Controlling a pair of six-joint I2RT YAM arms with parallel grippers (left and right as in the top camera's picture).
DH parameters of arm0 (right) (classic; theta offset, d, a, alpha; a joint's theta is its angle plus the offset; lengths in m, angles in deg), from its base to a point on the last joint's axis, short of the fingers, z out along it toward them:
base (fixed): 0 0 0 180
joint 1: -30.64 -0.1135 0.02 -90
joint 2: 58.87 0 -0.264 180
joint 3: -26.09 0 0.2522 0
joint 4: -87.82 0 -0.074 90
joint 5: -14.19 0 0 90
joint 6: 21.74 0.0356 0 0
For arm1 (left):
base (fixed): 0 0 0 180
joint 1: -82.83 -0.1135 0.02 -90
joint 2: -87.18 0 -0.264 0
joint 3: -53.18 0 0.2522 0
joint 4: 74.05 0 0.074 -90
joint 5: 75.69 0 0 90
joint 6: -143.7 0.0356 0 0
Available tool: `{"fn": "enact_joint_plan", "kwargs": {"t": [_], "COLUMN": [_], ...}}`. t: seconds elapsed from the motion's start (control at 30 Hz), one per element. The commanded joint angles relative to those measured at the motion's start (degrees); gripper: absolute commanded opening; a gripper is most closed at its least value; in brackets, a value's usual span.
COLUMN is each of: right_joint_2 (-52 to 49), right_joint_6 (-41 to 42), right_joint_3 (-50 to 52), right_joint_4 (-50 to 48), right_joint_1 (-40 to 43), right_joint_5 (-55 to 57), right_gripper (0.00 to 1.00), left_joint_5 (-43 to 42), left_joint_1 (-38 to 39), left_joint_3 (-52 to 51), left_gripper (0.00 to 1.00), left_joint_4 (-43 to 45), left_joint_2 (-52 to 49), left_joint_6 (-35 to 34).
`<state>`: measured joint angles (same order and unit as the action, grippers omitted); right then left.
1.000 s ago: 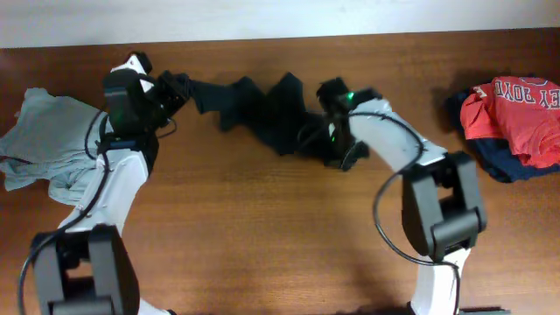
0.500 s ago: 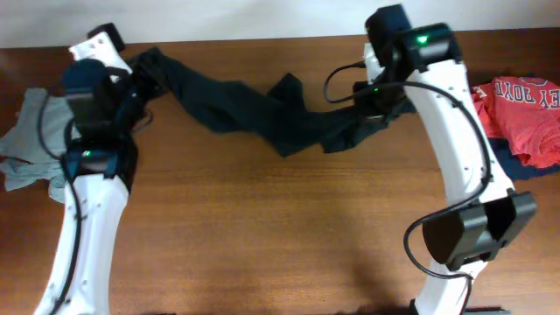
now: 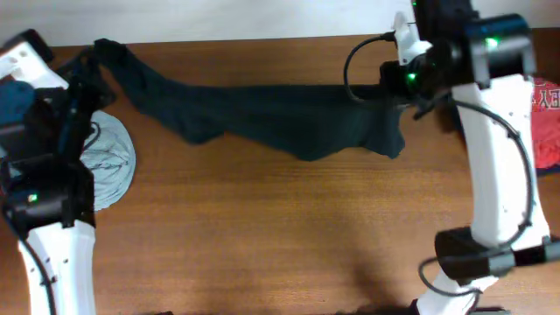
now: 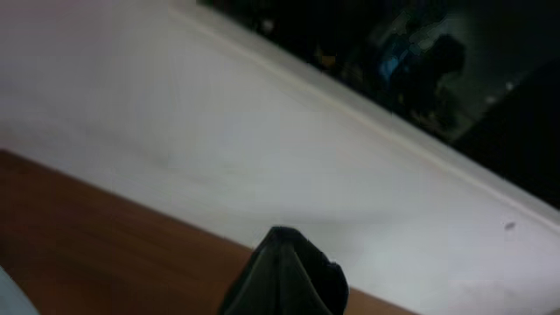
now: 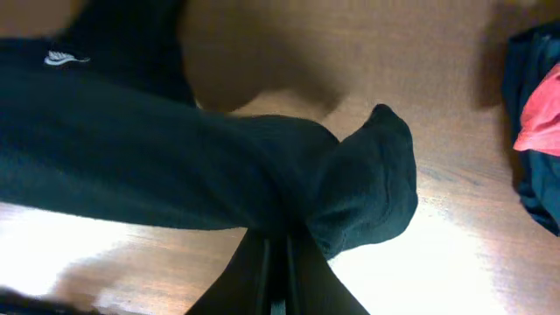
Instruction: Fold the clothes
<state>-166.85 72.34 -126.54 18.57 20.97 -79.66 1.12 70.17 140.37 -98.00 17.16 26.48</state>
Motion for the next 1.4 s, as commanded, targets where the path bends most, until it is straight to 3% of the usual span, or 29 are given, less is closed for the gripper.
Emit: {"fn": "enact_joint_plan", "kwargs": {"t": [0.0, 0.3, 0.87, 1.1, 1.37], "right_joint_2": [4.94, 7.45, 14.08, 19.04, 15.32], "right_joint_6": [-0.55, -0.44, 4.63, 9.11, 11.69], "right_joint_3": [-1.60, -1.60, -1.60, -1.60, -1.55], "right_joint_4": [0.35, 0.35, 0.33, 0.33, -0.13], "right_joint_1": [0.42, 0.31, 0.31, 0.33, 0.33], "right_joint_5": [-1.03, -3.78, -7.72, -5.11, -3.15], "right_gripper": [0.04, 0.04, 0.04, 0.04, 0.04], "left_joint_5": [0.57, 0.35, 0.37, 0.42, 1.14], "left_joint_1": [-0.46, -0.46, -0.46, -0.46, 0.13], "left_joint_3": [2.75, 3.41, 12.11, 15.37, 15.34], "left_gripper": [0.01, 0.01, 0.01, 0.01, 0.01], "left_joint_4": [-0.15, -1.40, -11.76, -14.93, -15.41], "left_joint_2": [3.23, 7.02, 17.64, 18.01, 12.85], "left_joint_6": [1.86, 1.86, 3.37, 3.61, 3.85]}}
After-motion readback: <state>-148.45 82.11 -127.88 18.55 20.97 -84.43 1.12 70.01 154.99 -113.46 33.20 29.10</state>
